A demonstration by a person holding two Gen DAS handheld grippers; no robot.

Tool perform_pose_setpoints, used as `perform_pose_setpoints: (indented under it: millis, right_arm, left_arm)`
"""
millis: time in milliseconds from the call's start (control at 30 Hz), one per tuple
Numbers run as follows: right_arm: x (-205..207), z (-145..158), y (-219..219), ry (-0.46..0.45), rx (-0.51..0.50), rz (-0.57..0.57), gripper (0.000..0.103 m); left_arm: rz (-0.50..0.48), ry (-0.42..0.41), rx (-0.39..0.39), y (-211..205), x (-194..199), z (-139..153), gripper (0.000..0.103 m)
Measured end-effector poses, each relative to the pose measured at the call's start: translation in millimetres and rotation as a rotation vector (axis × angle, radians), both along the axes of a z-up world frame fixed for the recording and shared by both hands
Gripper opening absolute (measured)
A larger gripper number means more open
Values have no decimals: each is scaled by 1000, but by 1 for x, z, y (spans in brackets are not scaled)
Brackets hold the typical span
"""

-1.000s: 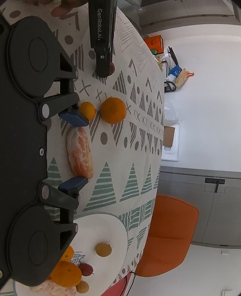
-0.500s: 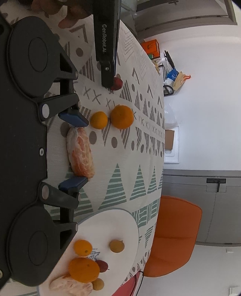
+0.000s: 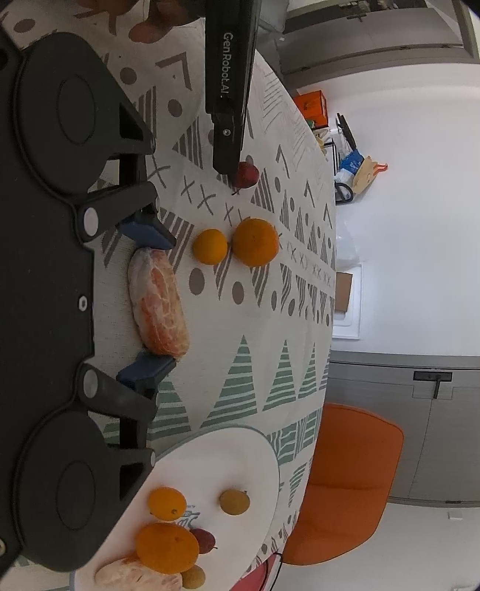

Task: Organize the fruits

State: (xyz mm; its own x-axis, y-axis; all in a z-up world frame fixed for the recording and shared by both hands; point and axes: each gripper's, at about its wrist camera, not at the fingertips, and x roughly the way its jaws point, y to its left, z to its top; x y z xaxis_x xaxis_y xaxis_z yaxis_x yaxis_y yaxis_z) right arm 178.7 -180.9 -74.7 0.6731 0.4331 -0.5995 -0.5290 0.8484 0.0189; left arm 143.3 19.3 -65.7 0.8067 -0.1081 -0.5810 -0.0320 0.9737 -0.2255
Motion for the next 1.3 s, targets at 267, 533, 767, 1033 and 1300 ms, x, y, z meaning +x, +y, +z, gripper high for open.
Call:
perform_pose_setpoints:
  millis: [267, 533, 767, 1033, 1300]
  right_arm:
    - [-12, 20, -20, -44, 64, -32, 57]
    - [-21, 40, -44, -104, 111, -64, 57]
    - [-23, 50, -70, -135, 144, -112, 57]
    - [-26, 56, -103, -166, 178, -170, 57]
    - [-20, 54, -144, -168, 198, -247, 57]
  left_arm:
    - [-11, -39, 19, -10, -7, 19, 20]
    - [-27, -69, 35, -28, -8, 37, 20]
    - [-54, -100, 60, -52, -6, 51, 20]
    - [-102, -133, 87, -88, -1, 62, 20]
    - [-152, -139, 91, -122, 20, 65, 20]
